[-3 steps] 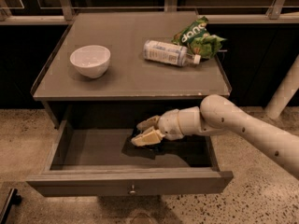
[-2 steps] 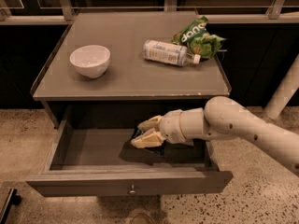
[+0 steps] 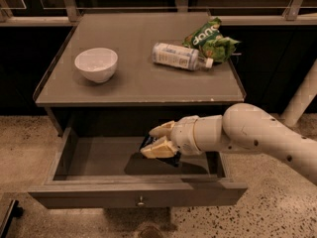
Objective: Pick rxbar blueberry from top drawer and place on counter
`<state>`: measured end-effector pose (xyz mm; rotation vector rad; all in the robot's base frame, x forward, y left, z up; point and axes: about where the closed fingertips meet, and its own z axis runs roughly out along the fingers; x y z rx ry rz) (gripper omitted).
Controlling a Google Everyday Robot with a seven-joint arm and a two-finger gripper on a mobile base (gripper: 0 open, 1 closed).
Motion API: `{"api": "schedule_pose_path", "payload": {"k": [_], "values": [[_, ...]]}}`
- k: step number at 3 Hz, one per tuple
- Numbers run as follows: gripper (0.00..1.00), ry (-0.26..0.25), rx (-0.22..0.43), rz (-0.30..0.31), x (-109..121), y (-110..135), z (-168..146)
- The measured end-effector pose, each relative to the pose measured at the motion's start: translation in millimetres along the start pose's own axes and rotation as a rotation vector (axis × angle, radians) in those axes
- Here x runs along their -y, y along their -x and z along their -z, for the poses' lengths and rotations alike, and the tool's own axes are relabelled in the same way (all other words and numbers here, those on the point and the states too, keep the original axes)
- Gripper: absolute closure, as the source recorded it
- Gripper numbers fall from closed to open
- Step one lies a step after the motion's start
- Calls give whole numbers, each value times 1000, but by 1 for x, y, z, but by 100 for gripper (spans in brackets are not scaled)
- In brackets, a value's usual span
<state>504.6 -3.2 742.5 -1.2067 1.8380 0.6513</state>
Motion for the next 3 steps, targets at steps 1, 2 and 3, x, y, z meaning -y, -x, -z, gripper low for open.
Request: {"api": "schedule_pose_path", "payload": {"k": [1,2,3], "values": [[100,-6,-1,31,1,11,5],[100,-38,-43,128,7,47,21],[100,-48,-84,228,20,87,38]]}}
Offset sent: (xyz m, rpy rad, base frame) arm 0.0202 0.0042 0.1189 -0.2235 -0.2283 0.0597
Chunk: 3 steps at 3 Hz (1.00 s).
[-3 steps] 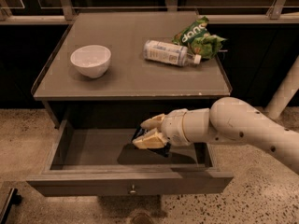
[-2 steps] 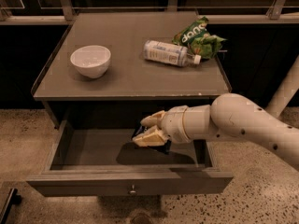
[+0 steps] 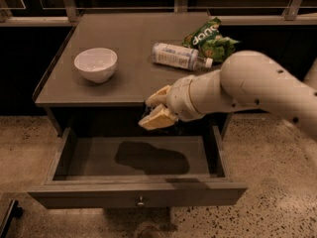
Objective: Pick rxbar blueberry from top drawer and place on counter
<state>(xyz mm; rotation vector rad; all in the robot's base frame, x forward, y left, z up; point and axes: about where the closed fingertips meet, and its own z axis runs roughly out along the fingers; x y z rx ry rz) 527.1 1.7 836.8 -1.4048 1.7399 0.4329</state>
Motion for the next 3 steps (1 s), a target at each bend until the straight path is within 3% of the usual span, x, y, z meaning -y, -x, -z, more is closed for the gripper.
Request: {"api": "schedule_pose_path", "payload": {"k": [1,3], "values": [[100,29,-7,55,30,25,5],[100,180,5,63,102,37,-46]]}}
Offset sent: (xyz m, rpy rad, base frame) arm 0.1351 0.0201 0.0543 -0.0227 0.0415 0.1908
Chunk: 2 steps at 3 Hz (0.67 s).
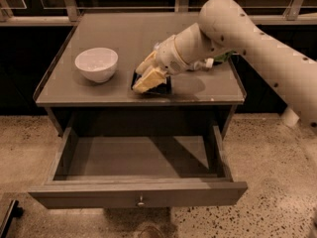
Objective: Pick rxbar blueberry from top drawer and place on counter
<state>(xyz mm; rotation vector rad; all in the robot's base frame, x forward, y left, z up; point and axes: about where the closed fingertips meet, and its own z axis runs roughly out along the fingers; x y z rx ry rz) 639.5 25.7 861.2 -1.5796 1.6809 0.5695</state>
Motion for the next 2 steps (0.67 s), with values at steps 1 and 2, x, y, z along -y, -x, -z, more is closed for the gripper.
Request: {"api": "schedule_pose_path", "payload": {"k": [1,2], "values": [[100,28,31,-17,36,-4,-15],[82,13,43,-12,44,1,-11]]}}
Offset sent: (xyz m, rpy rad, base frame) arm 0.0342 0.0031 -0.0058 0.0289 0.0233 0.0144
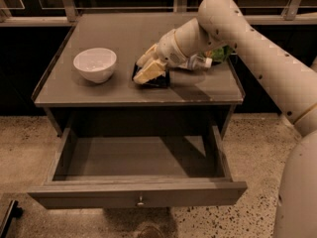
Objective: Pick rxbar blueberry from top drawer and place on counter
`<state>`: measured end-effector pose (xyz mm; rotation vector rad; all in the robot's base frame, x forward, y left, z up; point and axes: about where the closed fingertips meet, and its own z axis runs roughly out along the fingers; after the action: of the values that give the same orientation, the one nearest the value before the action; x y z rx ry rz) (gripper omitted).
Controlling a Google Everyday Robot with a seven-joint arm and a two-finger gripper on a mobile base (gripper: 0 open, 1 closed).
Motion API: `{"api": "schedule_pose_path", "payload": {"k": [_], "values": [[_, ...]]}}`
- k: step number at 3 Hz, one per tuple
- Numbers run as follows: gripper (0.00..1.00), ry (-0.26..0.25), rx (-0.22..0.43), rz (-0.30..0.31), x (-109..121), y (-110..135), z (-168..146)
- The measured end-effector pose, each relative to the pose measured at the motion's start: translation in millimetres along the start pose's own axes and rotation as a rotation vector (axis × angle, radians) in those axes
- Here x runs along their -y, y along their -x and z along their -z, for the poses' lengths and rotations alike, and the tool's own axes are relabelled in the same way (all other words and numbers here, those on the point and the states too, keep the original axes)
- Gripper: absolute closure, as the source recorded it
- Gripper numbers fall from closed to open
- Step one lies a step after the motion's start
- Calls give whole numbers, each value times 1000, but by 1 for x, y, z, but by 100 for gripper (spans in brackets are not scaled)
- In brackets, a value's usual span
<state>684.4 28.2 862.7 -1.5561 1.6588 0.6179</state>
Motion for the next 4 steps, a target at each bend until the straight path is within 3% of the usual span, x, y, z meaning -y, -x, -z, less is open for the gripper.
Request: {"api": "schedule_pose_path", "payload": {"k": [3,4], "values": [[13,2,-1,0,-1,0,-1],[0,2,-1,0,-1,0,-1]]}}
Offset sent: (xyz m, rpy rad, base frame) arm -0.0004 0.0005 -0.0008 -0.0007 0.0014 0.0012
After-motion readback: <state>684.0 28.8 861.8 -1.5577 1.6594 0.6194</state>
